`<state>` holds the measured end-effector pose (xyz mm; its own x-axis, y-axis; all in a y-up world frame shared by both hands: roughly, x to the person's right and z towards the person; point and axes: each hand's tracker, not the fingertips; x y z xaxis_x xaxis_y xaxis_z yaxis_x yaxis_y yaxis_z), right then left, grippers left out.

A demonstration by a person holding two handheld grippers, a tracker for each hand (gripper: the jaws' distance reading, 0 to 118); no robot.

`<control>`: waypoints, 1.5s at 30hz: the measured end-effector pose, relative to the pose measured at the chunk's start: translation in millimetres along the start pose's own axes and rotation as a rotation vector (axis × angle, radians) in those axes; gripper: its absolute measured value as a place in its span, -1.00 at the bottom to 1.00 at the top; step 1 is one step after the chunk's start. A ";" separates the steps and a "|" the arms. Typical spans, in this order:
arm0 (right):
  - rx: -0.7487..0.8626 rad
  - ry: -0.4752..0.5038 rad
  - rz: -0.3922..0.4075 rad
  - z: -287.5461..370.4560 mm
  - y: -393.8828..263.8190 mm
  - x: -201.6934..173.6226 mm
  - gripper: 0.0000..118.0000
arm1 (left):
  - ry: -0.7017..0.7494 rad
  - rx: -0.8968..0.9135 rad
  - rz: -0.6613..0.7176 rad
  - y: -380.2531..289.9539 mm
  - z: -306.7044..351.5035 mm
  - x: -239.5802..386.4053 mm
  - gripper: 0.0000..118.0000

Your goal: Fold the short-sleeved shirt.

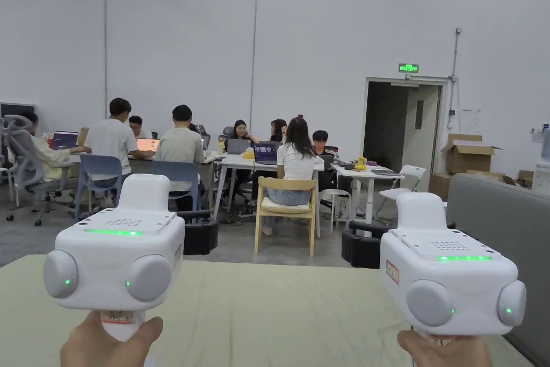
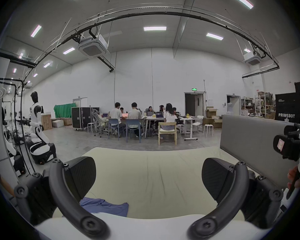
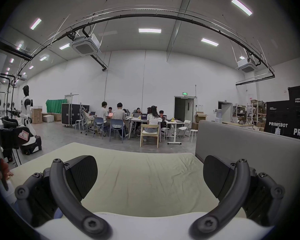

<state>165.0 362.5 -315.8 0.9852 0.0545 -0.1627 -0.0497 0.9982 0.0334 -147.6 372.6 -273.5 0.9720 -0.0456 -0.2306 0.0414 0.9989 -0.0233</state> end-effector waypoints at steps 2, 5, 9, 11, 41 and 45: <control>0.005 -0.004 0.008 -1.0 -0.9 -0.6 1.00 | -0.005 0.000 0.008 0.3 0.8 -0.5 1.00; 0.003 0.002 0.011 -0.5 0.6 -1.4 1.00 | -0.003 -0.003 -0.003 1.1 -0.1 -0.5 1.00; 0.015 -0.008 0.035 4.6 0.1 -7.1 1.00 | 0.001 -0.004 0.011 2.1 0.7 -1.6 1.00; 0.014 -0.006 0.037 4.9 -1.1 -7.6 1.00 | -0.018 0.001 0.021 1.1 0.8 -1.9 1.00; 0.013 -0.008 0.012 12.8 3.7 -8.4 1.00 | 0.008 -0.007 -0.009 3.6 5.4 -3.8 1.00; 0.006 -0.003 0.002 6.6 2.0 -5.9 1.00 | 0.006 -0.002 -0.002 4.0 5.8 -4.3 1.00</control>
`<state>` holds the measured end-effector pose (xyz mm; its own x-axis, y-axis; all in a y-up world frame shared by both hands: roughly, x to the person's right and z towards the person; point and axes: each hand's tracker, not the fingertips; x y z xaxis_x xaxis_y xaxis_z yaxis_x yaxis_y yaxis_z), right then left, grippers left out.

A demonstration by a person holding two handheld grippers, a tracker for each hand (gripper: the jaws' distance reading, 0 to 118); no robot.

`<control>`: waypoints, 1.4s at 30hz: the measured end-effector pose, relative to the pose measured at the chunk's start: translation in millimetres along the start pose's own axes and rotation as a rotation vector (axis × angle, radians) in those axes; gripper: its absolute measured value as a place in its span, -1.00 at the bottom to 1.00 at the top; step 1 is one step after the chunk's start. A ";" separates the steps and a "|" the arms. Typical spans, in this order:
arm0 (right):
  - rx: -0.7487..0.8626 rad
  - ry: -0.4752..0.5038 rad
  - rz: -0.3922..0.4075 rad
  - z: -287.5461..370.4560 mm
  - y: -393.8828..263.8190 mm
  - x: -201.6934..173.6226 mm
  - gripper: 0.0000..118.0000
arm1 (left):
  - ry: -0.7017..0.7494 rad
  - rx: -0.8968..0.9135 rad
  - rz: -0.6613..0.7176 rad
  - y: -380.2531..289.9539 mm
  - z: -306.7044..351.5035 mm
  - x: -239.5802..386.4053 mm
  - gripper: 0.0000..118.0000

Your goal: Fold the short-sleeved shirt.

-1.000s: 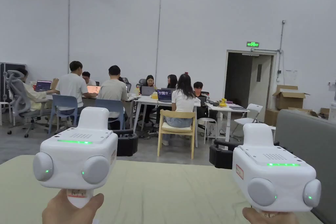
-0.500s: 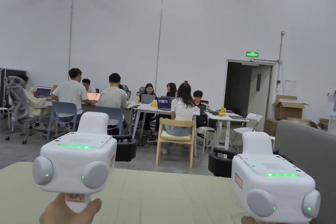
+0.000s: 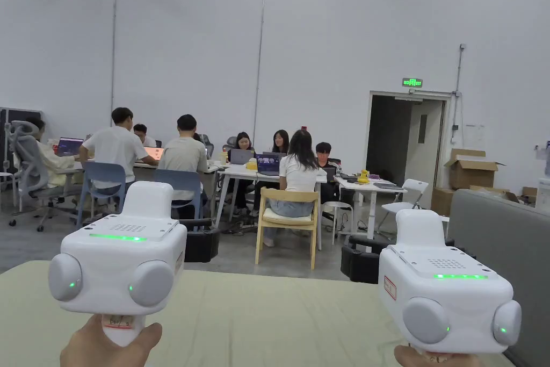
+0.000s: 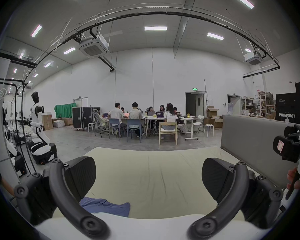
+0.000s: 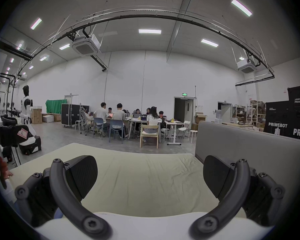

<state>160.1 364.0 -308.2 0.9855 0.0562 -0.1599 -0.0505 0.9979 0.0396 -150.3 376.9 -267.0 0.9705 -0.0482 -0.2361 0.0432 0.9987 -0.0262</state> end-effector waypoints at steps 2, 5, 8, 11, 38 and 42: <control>0.002 -0.004 0.005 -0.8 0.4 0.2 1.00 | -0.003 0.000 -0.007 0.2 0.1 0.3 1.00; 0.000 0.000 0.013 0.3 1.2 -1.1 1.00 | 0.005 0.000 -0.015 -0.3 -0.3 0.2 1.00; 0.000 0.003 0.009 0.7 1.4 -2.8 1.00 | -0.001 -0.003 -0.003 -1.9 -4.7 -1.5 1.00; 0.001 0.004 0.017 3.7 2.5 -4.5 1.00 | 0.002 -0.002 -0.010 -1.6 -1.1 -1.7 1.00; 0.013 -0.005 0.013 6.8 -8.8 -0.4 0.86 | -0.052 0.052 0.000 -5.8 8.9 -7.3 0.67; 0.007 -0.148 0.084 8.8 -19.6 -6.4 -0.95 | -0.008 0.022 0.035 -9.6 4.6 -14.6 -1.00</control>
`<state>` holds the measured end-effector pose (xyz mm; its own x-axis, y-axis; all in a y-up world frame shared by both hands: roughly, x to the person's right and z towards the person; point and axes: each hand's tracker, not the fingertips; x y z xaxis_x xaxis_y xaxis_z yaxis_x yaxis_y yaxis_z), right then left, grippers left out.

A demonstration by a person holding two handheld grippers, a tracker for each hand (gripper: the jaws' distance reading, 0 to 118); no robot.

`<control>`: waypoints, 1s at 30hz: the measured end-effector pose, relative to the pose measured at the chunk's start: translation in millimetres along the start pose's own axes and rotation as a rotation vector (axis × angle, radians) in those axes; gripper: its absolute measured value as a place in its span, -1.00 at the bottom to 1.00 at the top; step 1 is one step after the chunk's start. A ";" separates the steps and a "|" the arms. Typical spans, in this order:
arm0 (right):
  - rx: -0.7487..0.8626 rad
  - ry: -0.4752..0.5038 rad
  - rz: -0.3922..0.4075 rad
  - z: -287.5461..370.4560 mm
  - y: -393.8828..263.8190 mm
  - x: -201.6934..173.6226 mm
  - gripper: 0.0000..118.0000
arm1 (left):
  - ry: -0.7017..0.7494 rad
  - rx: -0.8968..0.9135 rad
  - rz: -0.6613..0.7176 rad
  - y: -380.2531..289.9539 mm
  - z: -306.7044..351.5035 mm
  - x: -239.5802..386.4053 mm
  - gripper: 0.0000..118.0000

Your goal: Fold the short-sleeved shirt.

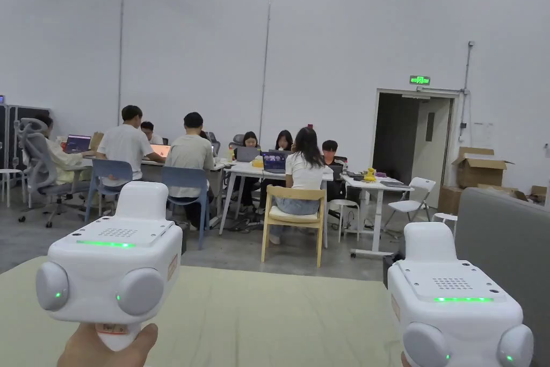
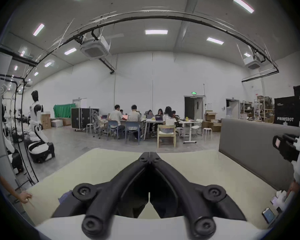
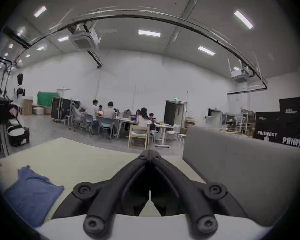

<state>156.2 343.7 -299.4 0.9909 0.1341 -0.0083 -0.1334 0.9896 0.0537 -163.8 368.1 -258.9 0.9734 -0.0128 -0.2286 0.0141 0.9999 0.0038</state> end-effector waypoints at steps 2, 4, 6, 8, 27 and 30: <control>-0.001 0.182 -0.085 1.7 -5.2 10.9 -0.95 | -0.061 -0.047 0.003 -4.8 -2.7 -7.0 -1.00; -0.014 0.167 -0.087 5.6 -10.2 5.8 -0.95 | 0.031 -0.024 -0.039 -14.1 -2.4 -18.5 -1.00; -0.006 0.190 -0.098 7.0 -14.6 -5.9 -0.95 | 0.051 -0.030 -0.020 -21.7 1.4 -37.3 -1.00; -0.012 0.243 -0.113 7.1 -16.0 -24.5 -0.95 | 0.082 -0.054 0.001 -29.1 12.8 -57.3 -1.00; -0.072 0.797 -0.136 27.6 -25.8 -314.9 -0.95 | 0.580 -0.210 -0.021 -83.9 130.6 -282.1 -1.00; -0.093 0.798 -0.112 18.2 -34.3 -311.5 -0.95 | 0.509 -0.260 0.013 -106.1 115.2 -277.3 -1.00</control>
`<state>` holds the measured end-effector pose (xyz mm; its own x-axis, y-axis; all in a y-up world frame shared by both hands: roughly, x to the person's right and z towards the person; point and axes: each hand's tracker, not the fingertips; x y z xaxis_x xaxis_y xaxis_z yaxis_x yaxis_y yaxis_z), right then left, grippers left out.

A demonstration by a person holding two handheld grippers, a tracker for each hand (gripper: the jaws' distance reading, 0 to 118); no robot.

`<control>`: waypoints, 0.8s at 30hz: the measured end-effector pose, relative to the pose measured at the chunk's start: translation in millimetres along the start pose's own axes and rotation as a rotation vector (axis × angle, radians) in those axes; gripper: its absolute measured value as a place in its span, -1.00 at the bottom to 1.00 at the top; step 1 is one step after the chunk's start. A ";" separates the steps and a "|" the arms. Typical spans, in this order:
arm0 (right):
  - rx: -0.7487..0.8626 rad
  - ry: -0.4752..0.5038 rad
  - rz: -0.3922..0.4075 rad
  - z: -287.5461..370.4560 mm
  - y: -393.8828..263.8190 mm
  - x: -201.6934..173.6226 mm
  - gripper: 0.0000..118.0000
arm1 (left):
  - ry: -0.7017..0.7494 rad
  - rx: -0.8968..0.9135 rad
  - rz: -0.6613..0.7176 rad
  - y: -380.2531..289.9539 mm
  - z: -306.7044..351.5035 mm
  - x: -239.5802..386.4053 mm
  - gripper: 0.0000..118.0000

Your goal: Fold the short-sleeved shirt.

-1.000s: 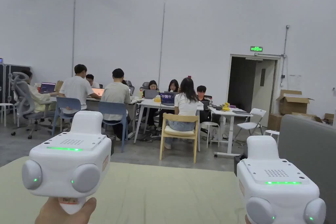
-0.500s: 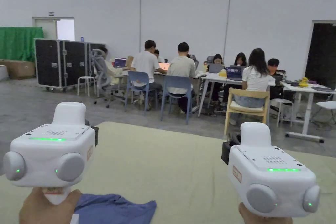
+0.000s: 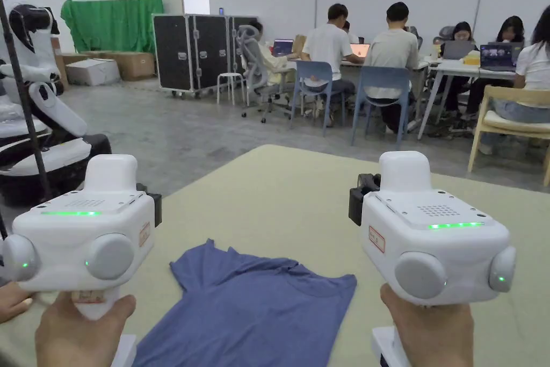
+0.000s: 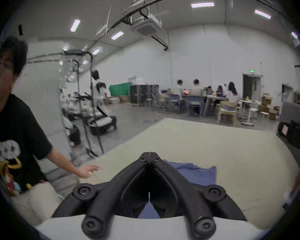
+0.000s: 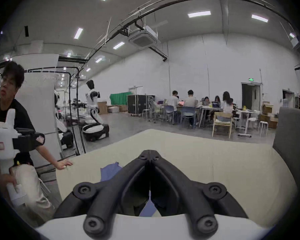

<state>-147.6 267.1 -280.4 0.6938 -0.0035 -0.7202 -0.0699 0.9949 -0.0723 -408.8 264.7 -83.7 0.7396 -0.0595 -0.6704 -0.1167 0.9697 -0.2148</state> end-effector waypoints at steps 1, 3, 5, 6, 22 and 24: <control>-0.009 -0.009 0.015 -0.5 -4.3 5.7 -0.95 | -0.058 -0.033 0.021 -8.7 -8.4 5.2 -0.72; -0.038 -0.051 0.061 -5.8 -13.2 20.2 -0.95 | -0.141 -0.184 0.050 -32.5 -46.5 24.8 0.73; -0.077 -0.079 0.076 -9.9 -26.7 37.4 -0.95 | -0.225 -0.325 0.018 -71.0 -81.0 56.7 0.79; -0.106 -0.090 0.071 -15.8 -34.0 49.4 -0.95 | -0.234 -0.374 -0.030 -90.8 -99.9 77.6 0.79; -0.457 -0.155 -0.015 -73.7 -171.7 153.6 -0.95 | -0.358 -0.620 -0.192 -253.0 -229.4 207.1 0.56; -0.464 -0.141 -0.026 -71.3 -181.3 155.5 -0.95 | -0.304 -0.625 -0.136 -248.5 -231.0 182.3 -0.43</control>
<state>-78.1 79.0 -428.6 0.7875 0.0176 -0.6160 -0.3414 0.8447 -0.4123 -398.2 -41.9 -316.6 0.9162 -0.0135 -0.4005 -0.3014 0.6353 -0.7110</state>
